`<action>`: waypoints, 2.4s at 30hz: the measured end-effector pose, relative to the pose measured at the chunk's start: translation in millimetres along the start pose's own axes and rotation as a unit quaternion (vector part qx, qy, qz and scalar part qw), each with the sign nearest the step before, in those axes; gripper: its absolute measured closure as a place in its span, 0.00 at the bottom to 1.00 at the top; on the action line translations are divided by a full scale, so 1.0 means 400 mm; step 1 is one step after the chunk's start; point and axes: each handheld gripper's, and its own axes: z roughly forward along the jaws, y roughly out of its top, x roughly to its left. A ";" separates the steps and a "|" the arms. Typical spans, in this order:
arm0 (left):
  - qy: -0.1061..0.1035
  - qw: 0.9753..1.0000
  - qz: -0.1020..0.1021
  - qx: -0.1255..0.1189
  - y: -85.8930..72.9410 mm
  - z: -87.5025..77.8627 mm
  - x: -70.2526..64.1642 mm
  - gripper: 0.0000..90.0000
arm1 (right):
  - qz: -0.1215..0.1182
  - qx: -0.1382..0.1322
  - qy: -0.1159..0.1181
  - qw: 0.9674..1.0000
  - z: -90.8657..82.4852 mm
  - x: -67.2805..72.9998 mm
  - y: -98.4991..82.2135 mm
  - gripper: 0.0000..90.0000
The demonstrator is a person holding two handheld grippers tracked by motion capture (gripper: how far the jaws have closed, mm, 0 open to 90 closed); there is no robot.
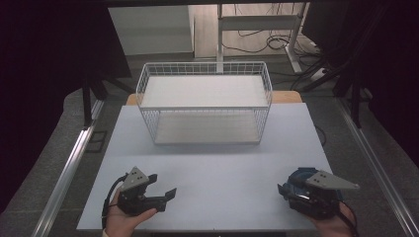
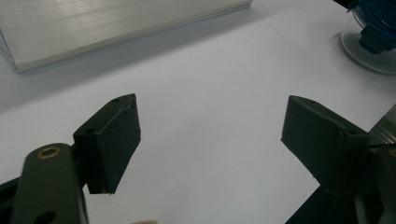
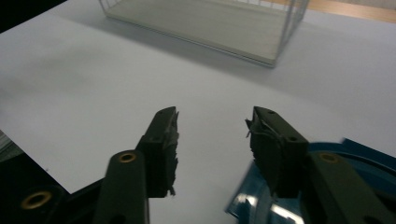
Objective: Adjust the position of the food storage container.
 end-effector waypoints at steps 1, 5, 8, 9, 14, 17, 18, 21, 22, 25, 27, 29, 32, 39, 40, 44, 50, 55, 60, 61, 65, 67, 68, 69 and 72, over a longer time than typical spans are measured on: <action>0.000 1.000 -0.001 0.001 -0.001 0.002 0.000 0.22 | 0.003 0.001 0.000 1.000 -0.005 -0.007 0.000 0.60; -0.001 1.000 -0.003 0.007 -0.004 0.007 0.005 0.22 | 0.010 0.006 -0.011 1.000 -0.028 -0.042 -0.004 0.69; -0.002 1.000 -0.002 0.009 -0.006 0.008 0.006 0.22 | 0.018 0.006 -0.021 1.000 -0.045 -0.067 -0.012 0.76; -0.001 1.000 -0.004 0.008 -0.008 0.006 0.008 0.22 | 0.024 0.004 -0.025 0.999 -0.053 -0.079 -0.018 0.81; 0.001 1.000 -0.005 0.013 -0.013 0.006 0.013 0.22 | 0.030 0.009 -0.040 0.999 -0.073 -0.103 -0.030 0.93; 0.003 1.000 -0.007 0.013 -0.016 0.005 0.015 0.22 | 0.036 0.017 -0.065 0.997 -0.090 -0.126 -0.040 0.99; 0.004 1.000 -0.007 0.013 -0.017 0.004 0.015 0.22 | 0.038 0.019 -0.072 0.996 -0.099 -0.136 -0.045 0.99; 0.004 1.000 -0.006 0.014 -0.017 0.004 0.016 0.22 | 0.043 0.027 -0.094 0.994 -0.121 -0.153 -0.056 0.99; 0.004 1.000 -0.006 0.015 -0.018 0.004 0.017 0.22 | 0.047 0.030 -0.104 0.993 -0.131 -0.162 -0.062 0.99; 0.004 1.000 -0.008 0.017 -0.019 0.004 0.019 0.22 | 0.055 0.039 -0.136 0.988 -0.153 -0.184 -0.078 1.00; 0.006 1.000 -0.010 0.017 -0.021 0.004 0.021 0.22 | 0.062 0.045 -0.148 0.986 -0.163 -0.198 -0.092 1.00; 0.007 1.000 -0.010 0.018 -0.021 0.002 0.023 0.22 | 0.074 0.053 -0.160 0.983 -0.172 -0.213 -0.110 1.00; 0.008 1.000 -0.011 0.019 -0.023 0.004 0.023 0.22 | 0.082 0.073 -0.186 0.976 -0.178 -0.232 -0.136 1.00; 0.008 1.000 -0.010 0.025 -0.027 0.009 0.022 0.22 | 0.098 0.132 -0.190 0.968 -0.140 -0.260 -0.192 1.00; 0.008 1.000 -0.010 0.025 -0.027 0.009 0.022 0.22 | 0.098 0.132 -0.190 0.968 -0.140 -0.260 -0.192 1.00; 0.009 1.000 -0.013 0.025 -0.028 0.009 0.023 0.22 | 0.094 0.150 -0.187 0.966 -0.120 -0.252 -0.197 1.00; 0.008 1.000 -0.010 0.028 -0.029 0.013 0.021 0.22 | 0.096 0.161 -0.165 0.968 -0.110 -0.248 -0.201 1.00; 0.008 0.999 -0.011 0.030 -0.029 0.016 0.020 0.22 | 0.085 0.185 -0.162 0.966 -0.080 -0.238 -0.207 1.00; 0.008 0.999 -0.011 0.033 -0.031 0.020 0.020 0.22 | 0.085 0.169 -0.144 0.971 -0.078 -0.227 -0.197 1.00; 0.008 0.999 -0.011 0.032 -0.031 0.021 0.019 0.22 | 0.082 0.169 -0.144 0.972 -0.075 -0.223 -0.194 1.00; 0.008 0.999 -0.010 0.033 -0.031 0.023 0.018 0.22 | 0.072 0.170 -0.141 0.973 -0.065 -0.214 -0.189 1.00; 0.008 0.999 -0.009 0.034 -0.031 0.024 0.017 0.22 | 0.069 0.170 -0.140 0.973 -0.059 -0.209 -0.186 1.00; 0.008 0.999 -0.009 0.035 -0.031 0.025 0.017 0.22 | 0.067 0.169 -0.139 0.974 -0.056 -0.206 -0.184 1.00; 0.008 0.999 -0.009 0.035 -0.031 0.025 0.017 0.22 | 0.064 0.166 -0.137 0.974 -0.052 -0.203 -0.181 1.00; 0.009 0.999 -0.011 0.036 -0.033 0.027 0.018 0.22 | 0.054 0.164 -0.135 0.976 -0.040 -0.193 -0.174 1.00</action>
